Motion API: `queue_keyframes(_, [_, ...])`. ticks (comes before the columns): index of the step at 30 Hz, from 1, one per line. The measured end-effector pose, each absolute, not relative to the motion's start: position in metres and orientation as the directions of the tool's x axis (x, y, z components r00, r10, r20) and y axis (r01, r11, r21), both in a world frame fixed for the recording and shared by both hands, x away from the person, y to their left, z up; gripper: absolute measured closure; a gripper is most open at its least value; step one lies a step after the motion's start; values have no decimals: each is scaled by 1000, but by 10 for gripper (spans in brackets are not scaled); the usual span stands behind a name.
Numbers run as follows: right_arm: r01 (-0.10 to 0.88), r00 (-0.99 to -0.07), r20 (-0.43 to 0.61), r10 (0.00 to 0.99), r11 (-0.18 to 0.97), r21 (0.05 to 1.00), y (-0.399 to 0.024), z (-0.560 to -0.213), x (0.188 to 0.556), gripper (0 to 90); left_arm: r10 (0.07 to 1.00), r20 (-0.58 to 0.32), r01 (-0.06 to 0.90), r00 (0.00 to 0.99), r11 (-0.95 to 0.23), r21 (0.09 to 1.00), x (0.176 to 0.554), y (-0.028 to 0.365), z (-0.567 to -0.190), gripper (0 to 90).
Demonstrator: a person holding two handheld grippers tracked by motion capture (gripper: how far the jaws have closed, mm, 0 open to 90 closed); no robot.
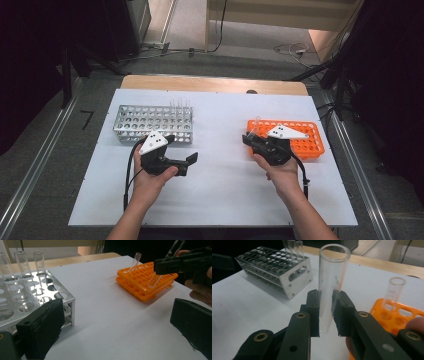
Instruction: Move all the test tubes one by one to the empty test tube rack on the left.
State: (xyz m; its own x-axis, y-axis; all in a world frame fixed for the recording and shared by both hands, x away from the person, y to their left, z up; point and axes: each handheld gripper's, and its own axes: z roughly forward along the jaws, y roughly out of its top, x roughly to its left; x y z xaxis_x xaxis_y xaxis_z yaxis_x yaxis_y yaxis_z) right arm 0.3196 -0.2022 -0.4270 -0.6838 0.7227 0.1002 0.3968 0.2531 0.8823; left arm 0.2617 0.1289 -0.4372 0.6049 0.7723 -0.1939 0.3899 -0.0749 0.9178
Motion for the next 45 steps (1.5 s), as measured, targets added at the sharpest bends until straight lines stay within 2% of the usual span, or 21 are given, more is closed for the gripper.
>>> queue_keyframes(6, [376,-732,89,675,292,879,-183,-429,309,739,762,-190,379,619,-78,922,259,124,-433,1])
queue_keyframes(14, [365,-768,84,634,327,872,-167,-432,298,739,713,-198,364,673,-85,927,256,115,-427,47])
queue_keyframes(23, [343,-818,73,570,383,857,-140,-439,284,739,673,-203,355,712,-94,930,249,93,-419,295])
queue_keyframes(39, [308,-867,60,495,436,845,-118,-442,268,739,661,-108,295,743,-179,938,241,67,-421,718])
queue_keyframes(45, [313,-867,67,494,436,844,-118,-442,268,739,672,-97,288,734,-179,941,241,68,-421,750])
